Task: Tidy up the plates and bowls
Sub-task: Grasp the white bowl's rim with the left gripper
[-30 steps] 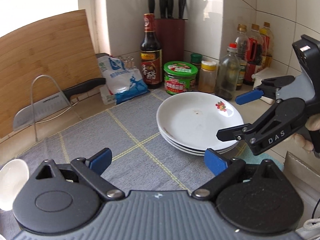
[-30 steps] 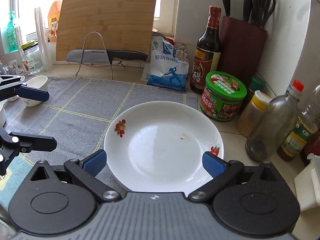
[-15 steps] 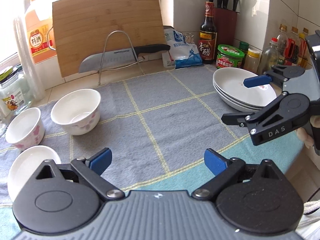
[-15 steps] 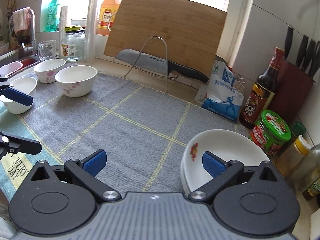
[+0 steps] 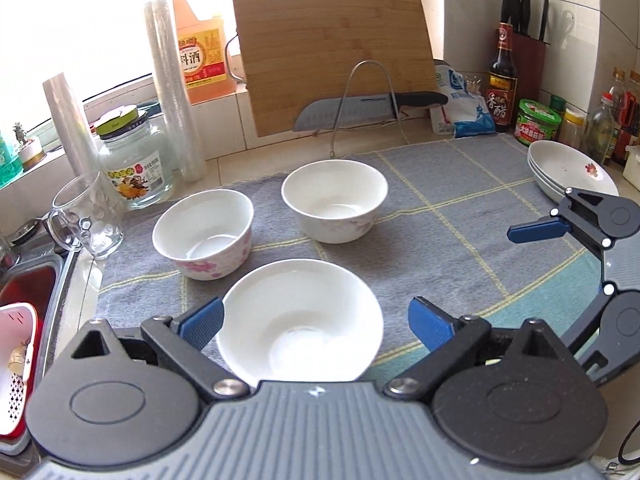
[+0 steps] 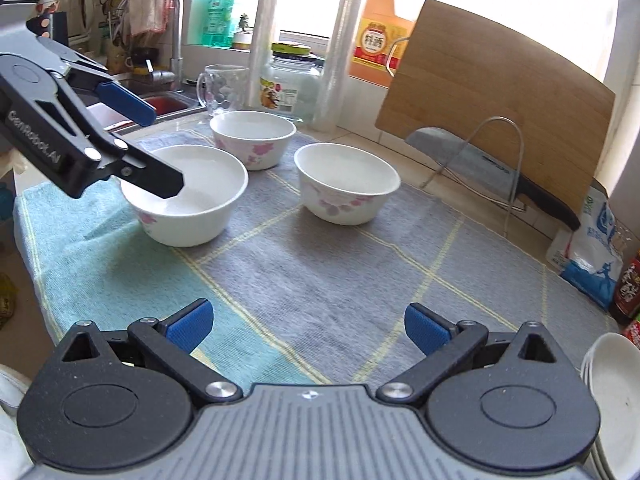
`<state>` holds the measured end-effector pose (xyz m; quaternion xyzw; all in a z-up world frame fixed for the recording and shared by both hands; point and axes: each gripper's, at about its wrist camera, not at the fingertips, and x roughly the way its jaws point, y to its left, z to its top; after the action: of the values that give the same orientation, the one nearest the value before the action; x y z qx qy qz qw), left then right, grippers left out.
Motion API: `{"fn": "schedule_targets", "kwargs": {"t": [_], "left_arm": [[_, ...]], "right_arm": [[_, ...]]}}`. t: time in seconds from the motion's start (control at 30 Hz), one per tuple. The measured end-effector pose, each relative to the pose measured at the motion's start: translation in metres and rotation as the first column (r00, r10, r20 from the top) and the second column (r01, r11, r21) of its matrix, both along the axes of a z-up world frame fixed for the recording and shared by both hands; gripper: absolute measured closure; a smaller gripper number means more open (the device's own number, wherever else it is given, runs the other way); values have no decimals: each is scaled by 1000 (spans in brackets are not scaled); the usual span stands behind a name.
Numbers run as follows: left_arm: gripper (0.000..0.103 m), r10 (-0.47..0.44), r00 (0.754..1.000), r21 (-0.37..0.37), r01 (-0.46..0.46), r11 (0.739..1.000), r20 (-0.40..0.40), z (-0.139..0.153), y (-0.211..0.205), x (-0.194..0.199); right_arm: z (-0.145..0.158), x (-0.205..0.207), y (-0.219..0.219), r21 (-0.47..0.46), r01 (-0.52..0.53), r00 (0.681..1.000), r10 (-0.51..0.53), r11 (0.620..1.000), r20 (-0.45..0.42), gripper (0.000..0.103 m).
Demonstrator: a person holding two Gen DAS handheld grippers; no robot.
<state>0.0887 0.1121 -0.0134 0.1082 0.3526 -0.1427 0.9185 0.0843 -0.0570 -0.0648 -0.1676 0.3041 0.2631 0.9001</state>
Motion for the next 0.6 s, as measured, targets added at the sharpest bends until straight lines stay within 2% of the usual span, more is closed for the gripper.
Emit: {"fn": "schedule_targets", "kwargs": {"t": [0.13,0.27,0.37,0.47,0.57,0.6], "left_arm": [[7,5,999,10,-5,1000,-34,-8,22,16],[9,-36,995,-3,36,999,-89,-17,33,28],[15,-48,991,-9,47,999,-124,-23,38,35],[24,-62,984,-48,55,997,-166,-27,44,43],[26,-80,979,-71,68,995,-189,-29,47,50],[30,-81,976,-79,66,995,-200,-29,48,53]], "right_arm": [[-3,3,37,19,-45,999,45,999,19,0],[-6,5,63,29,-82,996,82,996,24,0],[-10,8,76,30,-111,994,111,993,14,0],[-12,9,84,22,-130,991,130,991,10,2],[-12,11,90,16,-145,989,145,989,11,6],[-12,12,90,21,-149,989,149,989,7,9]]}}
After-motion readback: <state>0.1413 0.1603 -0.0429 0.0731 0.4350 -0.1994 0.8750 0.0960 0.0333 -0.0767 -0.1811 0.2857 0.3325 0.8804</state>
